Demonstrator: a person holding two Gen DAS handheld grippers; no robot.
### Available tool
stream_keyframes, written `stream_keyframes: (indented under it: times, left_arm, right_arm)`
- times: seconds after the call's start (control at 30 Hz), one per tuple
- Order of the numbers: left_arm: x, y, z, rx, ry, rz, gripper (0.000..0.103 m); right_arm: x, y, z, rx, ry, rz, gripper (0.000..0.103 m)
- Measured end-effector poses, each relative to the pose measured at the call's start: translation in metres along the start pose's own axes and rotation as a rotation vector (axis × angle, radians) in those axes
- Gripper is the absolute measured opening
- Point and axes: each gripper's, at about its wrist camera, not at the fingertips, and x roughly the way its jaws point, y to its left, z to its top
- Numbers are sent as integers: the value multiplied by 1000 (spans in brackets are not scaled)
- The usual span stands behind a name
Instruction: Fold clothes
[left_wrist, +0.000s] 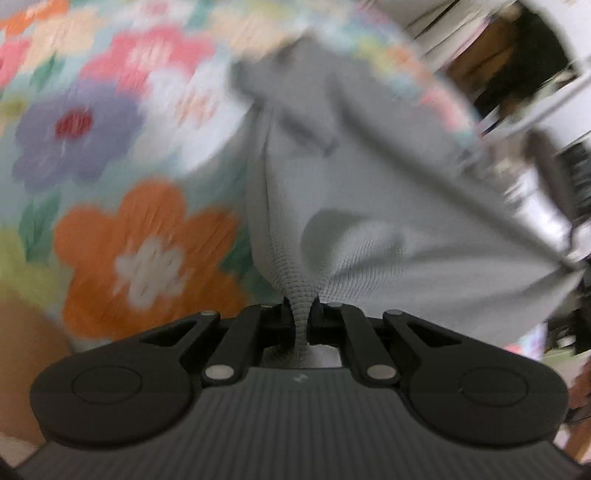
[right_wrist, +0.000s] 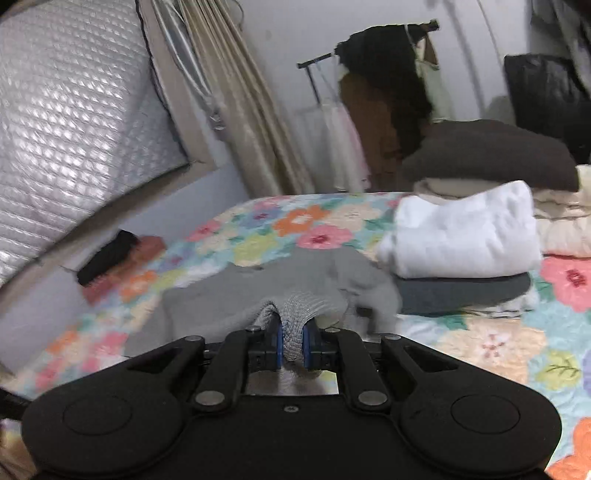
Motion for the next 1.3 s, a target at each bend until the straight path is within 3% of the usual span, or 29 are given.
stream_keyframes:
  times: [0.13,0.2,0.3,0.4,0.57,0.6,0.63,0.77,0.93,1.1,1.2,1.3]
  left_arm:
    - [50,-8,-14,43,80,100,3]
    - [61,-19,-17,100,91,149,4]
    - [67,-34,-18,178,81,207,6]
    - [71,-39,-17,200,76,221,6]
    - [71,-32,-12,166,80,198,9]
    - [71,-29,-11,155,82,190,9]
    - [70,-26,-9,142,85,181,9]
    - [70,-15,-7,102,94,146,9]
    - [75,-10,-10,105,86,136,10]
    - [76,-13,-13,137,76,145,10]
    - [76,-11,-13,125,76,139,10]
    - [76,-11,-12,120,75,133,10]
  right_arm:
    - [42,11,-36,-67,59,-99,13]
    - [53,17,-45,-85,42,-82,14]
    - [74,17,-41,-22,58,108,14]
    - [94,36,-32,-71,107,259,14]
    - [129,65,-44,-123,272,322,23]
    - [130,67,-49,-131,298,353,30]
    - [128,67,-54,-133,312,401,38]
    - [101,51,-67,-90,309,531,44]
    - [62,26,-69,-27,200,527,44]
    - [54,25,-69,-54,114,358,44]
    - [73,40,-70,-105,109,365,65]
    - [104,73,-71,-193,164,372,65]
